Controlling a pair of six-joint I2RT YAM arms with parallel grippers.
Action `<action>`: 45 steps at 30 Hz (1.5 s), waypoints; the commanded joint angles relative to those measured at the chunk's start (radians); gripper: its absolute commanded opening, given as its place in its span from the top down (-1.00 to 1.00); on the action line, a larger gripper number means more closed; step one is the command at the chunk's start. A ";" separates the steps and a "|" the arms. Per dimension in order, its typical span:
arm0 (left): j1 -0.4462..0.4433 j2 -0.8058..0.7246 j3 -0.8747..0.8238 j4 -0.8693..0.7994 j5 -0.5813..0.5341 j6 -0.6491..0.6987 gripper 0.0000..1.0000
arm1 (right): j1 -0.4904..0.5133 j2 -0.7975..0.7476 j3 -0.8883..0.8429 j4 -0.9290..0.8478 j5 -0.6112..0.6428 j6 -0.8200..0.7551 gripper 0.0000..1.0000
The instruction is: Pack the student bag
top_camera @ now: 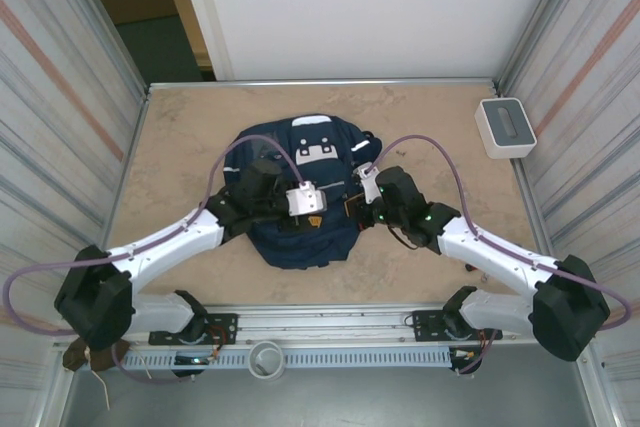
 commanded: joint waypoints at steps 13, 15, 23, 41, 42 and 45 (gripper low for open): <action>0.031 0.032 0.052 -0.031 0.147 0.084 0.88 | -0.096 -0.050 -0.035 -0.042 -0.025 -0.030 1.00; 0.073 -0.003 0.020 -0.006 0.262 0.069 0.89 | -0.138 -0.031 -0.028 -0.065 -0.027 -0.021 1.00; 0.119 -0.013 -0.002 -0.014 0.446 0.086 0.89 | -0.168 0.119 0.060 -0.041 0.004 0.045 1.00; 0.102 0.055 0.031 -0.011 0.443 0.106 0.86 | -0.417 0.188 0.110 -0.041 -0.179 0.204 -0.05; 0.098 0.058 0.031 -0.011 0.440 0.106 0.86 | -0.438 0.236 0.140 -0.037 -0.190 0.236 -0.16; 0.085 0.068 0.038 -0.009 0.430 0.103 0.86 | -0.456 0.392 0.251 -0.037 -0.160 0.279 -0.27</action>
